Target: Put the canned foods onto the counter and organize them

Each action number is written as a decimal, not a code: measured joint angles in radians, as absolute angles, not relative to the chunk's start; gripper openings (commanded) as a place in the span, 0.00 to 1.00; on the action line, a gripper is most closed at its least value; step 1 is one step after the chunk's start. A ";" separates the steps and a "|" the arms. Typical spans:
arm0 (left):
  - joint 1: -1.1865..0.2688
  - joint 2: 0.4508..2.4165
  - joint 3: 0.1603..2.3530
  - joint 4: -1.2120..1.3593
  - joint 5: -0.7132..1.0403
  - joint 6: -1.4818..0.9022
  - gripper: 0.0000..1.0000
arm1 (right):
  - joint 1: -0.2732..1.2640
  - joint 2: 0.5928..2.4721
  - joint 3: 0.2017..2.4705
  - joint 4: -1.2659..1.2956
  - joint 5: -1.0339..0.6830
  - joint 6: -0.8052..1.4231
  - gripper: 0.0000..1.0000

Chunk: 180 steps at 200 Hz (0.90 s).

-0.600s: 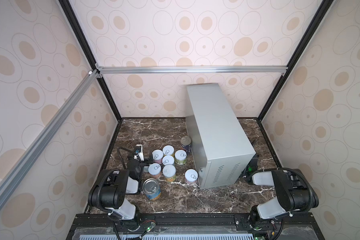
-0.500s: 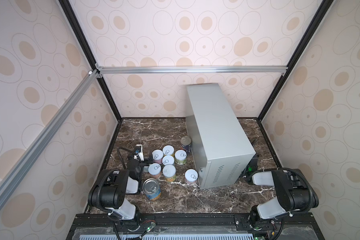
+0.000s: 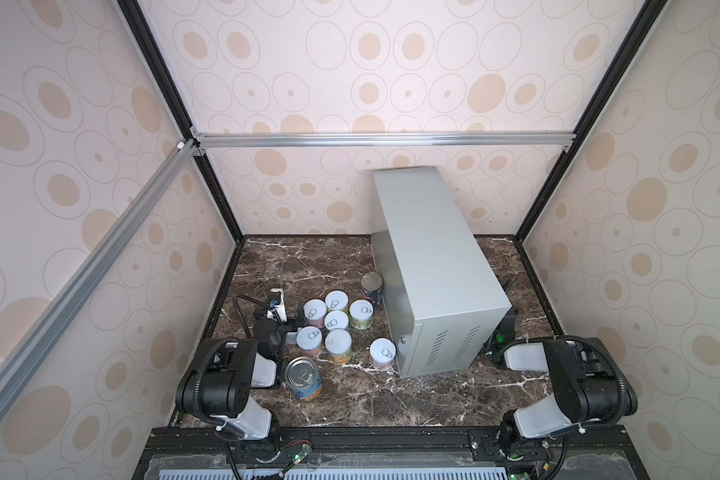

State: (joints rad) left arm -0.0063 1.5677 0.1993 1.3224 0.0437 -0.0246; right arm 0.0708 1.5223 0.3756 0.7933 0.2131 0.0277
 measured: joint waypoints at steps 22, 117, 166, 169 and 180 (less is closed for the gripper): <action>-0.006 1.568 0.199 1.323 0.044 -0.025 0.98 | 0.071 1.522 0.376 0.793 0.213 0.028 1.00; -0.013 1.503 0.412 1.011 -0.072 -0.036 0.98 | 0.071 1.522 0.376 0.793 0.224 0.029 1.00; -0.043 1.424 0.641 0.673 -0.202 -0.210 0.98 | 0.071 1.512 0.376 0.794 0.292 0.045 1.00; -0.044 1.419 0.648 0.657 -0.202 -0.223 0.98 | 0.071 1.510 0.376 0.794 0.293 0.045 1.00; -0.054 1.404 0.677 0.599 -0.200 -0.270 0.98 | 0.071 1.506 0.376 0.796 0.297 0.047 1.00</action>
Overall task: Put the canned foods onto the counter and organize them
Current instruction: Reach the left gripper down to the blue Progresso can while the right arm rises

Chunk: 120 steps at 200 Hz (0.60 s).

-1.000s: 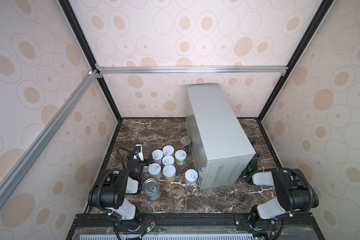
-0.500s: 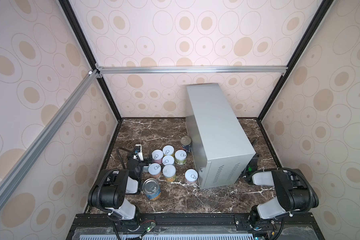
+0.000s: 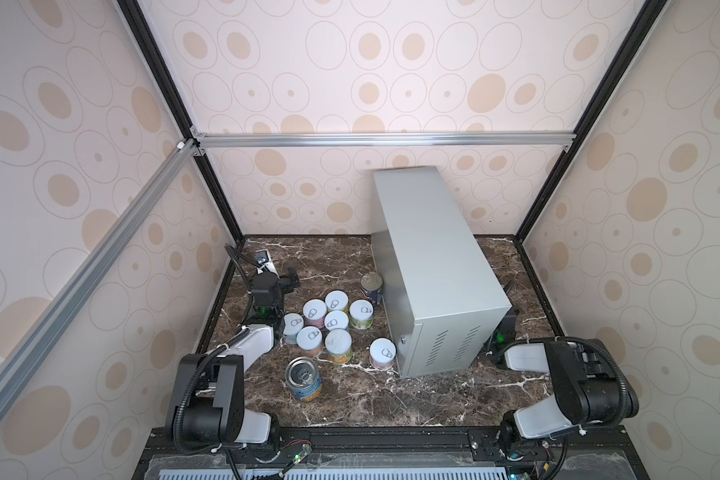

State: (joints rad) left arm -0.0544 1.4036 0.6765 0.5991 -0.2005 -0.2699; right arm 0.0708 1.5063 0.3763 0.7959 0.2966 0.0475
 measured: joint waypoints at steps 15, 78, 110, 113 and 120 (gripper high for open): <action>-0.069 1.396 0.723 0.504 -0.200 -0.327 0.98 | 0.071 1.505 0.376 0.802 0.304 0.049 1.00; -0.119 1.275 0.768 0.120 -0.204 -0.483 0.98 | 0.071 1.505 0.380 0.781 0.312 0.056 1.00; -0.123 1.163 0.729 0.012 -0.179 -0.503 0.98 | 0.071 1.502 0.380 0.781 0.324 0.057 1.00; -0.123 1.153 0.725 0.002 -0.179 -0.503 0.98 | 0.071 1.497 0.381 0.772 0.331 0.060 1.00; -0.123 1.129 0.715 -0.020 -0.176 -0.503 0.98 | 0.070 1.477 0.389 0.735 0.346 0.068 1.00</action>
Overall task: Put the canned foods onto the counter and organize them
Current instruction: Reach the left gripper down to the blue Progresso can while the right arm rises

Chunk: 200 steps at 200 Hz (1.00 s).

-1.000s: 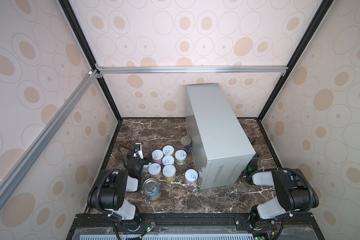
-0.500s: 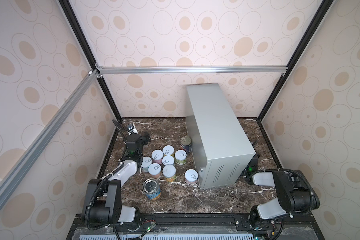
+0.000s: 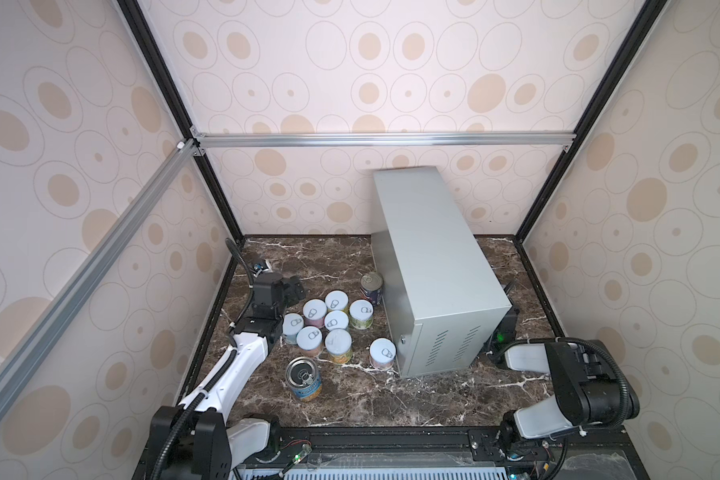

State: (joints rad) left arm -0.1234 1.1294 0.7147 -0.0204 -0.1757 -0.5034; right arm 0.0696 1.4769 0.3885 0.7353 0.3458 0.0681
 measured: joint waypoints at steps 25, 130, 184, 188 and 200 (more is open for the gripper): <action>-0.125 1.054 0.688 -0.097 -0.155 -0.504 0.98 | 0.057 1.361 0.464 0.557 0.382 0.088 1.00; -0.233 0.874 0.635 -0.389 -0.146 -0.543 0.98 | 0.049 1.103 0.947 -0.145 0.518 0.127 1.00; -0.481 0.958 0.698 -0.530 -0.118 -0.633 0.98 | 0.042 1.079 1.076 -0.405 0.422 0.179 1.00; -0.501 0.958 0.698 -0.539 -0.116 -0.646 0.98 | 0.042 1.076 1.076 -0.417 0.417 0.182 1.00; -0.564 0.958 0.698 -0.567 -0.122 -0.687 0.98 | 0.041 1.063 1.075 -0.454 0.400 0.194 1.00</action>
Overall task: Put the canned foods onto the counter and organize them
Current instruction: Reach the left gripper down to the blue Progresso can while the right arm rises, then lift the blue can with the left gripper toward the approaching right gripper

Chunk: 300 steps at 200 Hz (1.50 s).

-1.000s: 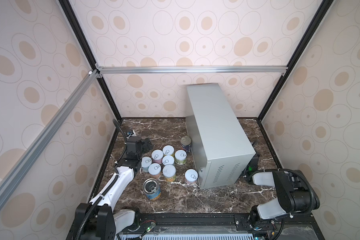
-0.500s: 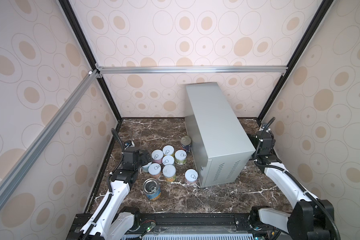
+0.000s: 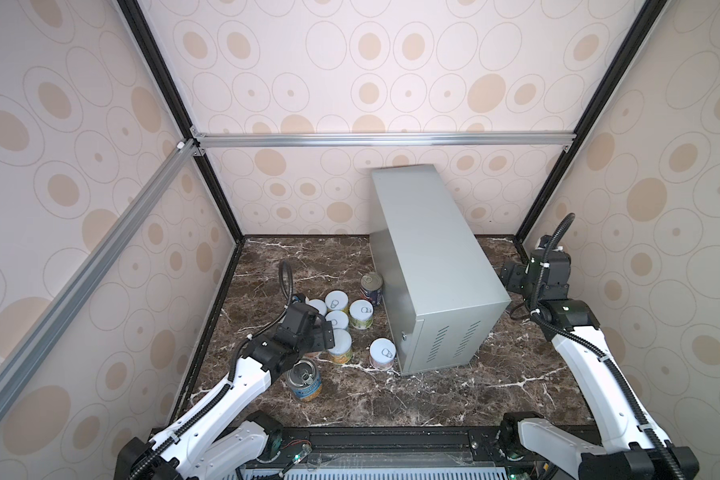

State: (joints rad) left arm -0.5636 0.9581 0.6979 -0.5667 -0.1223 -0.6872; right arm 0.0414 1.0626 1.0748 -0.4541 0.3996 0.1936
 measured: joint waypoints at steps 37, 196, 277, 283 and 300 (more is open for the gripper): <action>-0.686 0.954 0.698 -0.665 -0.177 -0.802 0.98 | 0.037 0.994 1.059 -0.507 0.376 0.201 1.00; -0.946 0.940 0.705 -1.052 -0.339 -1.108 0.98 | 0.032 0.878 1.020 -0.551 0.283 0.190 1.00; -1.027 0.910 0.644 -1.052 -0.336 -1.227 0.72 | 0.032 0.856 1.024 -0.567 0.282 0.175 1.00; -1.033 0.908 0.643 -1.052 -0.338 -1.230 0.70 | 0.032 0.854 1.027 -0.569 0.282 0.174 1.00; -1.049 0.911 0.641 -1.048 -0.347 -1.235 0.65 | 0.032 0.852 1.033 -0.570 0.280 0.173 1.00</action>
